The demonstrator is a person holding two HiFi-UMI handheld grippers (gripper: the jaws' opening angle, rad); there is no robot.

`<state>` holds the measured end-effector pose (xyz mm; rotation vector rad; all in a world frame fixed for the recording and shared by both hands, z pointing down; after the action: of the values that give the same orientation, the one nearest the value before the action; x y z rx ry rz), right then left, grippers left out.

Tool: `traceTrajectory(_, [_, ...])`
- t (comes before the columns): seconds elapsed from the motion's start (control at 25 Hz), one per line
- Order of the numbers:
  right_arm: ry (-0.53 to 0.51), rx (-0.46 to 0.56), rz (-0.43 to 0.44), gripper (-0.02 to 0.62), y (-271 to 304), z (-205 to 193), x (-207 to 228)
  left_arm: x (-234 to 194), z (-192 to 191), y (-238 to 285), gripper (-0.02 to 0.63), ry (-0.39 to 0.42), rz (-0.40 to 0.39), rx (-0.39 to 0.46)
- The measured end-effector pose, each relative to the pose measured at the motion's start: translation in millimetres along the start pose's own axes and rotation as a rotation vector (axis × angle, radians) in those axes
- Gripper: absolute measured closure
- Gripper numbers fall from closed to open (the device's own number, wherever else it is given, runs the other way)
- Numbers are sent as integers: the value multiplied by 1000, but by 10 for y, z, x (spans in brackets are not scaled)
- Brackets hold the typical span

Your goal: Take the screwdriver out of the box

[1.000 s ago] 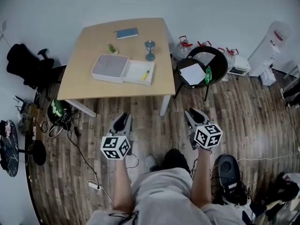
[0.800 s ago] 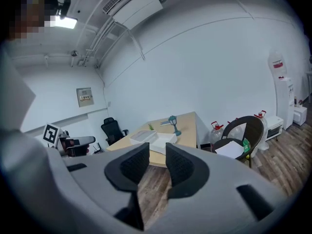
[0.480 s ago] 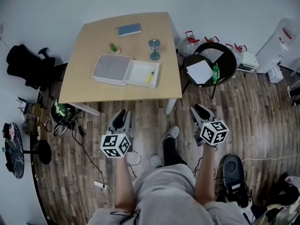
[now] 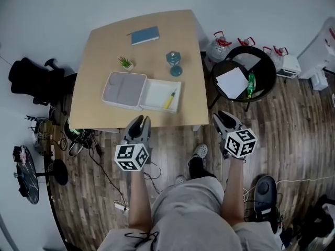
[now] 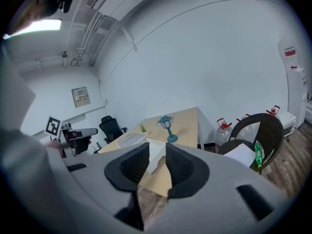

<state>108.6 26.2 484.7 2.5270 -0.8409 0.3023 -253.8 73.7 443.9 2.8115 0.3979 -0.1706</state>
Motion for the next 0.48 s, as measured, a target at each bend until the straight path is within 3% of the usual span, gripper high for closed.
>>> traceTrajectory(0.2, [-39, -31, 4, 488, 154, 225, 382, -50, 58, 527, 526, 78, -42, -102])
traceTrajectory(0.48, [-55, -124, -13, 488, 362, 42, 819, -24, -182, 1007, 526, 63, -24, -208])
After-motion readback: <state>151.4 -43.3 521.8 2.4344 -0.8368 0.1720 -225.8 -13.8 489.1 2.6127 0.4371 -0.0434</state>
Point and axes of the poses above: the fingertips, and each gripper's own axes: y forward along the fingers, x to its right, z out of its top, the point moved 10 cm from there along -y, backward along the fingers
